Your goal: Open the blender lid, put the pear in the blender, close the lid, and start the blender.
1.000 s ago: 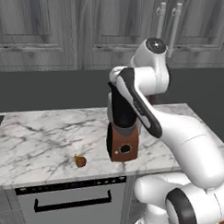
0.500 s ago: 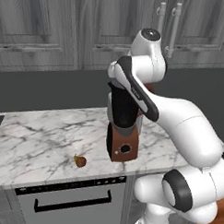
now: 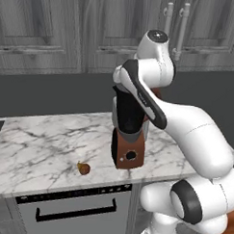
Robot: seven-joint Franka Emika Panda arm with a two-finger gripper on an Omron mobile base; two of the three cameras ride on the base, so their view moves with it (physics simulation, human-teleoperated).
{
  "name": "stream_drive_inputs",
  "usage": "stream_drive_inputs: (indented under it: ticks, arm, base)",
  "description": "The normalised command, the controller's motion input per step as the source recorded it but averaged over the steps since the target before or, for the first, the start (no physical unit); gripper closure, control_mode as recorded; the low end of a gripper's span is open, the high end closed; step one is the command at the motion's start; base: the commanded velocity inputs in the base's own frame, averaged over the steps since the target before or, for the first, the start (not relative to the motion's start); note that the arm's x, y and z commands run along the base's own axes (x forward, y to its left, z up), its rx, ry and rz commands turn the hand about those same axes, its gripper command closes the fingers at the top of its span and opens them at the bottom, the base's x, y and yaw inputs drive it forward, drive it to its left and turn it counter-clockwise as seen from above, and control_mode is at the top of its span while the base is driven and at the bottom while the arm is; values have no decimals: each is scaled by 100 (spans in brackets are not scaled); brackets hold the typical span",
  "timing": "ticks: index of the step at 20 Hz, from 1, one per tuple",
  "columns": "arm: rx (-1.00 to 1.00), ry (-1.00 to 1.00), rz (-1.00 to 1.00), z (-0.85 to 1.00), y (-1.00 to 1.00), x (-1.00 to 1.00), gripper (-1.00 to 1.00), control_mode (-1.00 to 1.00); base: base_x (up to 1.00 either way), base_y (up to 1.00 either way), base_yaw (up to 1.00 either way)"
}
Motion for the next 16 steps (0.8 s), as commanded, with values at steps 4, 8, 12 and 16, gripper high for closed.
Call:
stream_drive_inputs:
  ticks: [4,8,12,16]
  arm:
    - [0,10,0,-25,0,14,-100,-100]
    - [0,7,0,-39,1,0,-100,-100]
    - [0,4,0,-49,0,-3,-100,-100]
    - [0,1,0,-58,0,-21,100,-100]
  base:
    - [0,0,0]
    - [0,0,0]
    - [0,0,0]
    - [0,0,0]
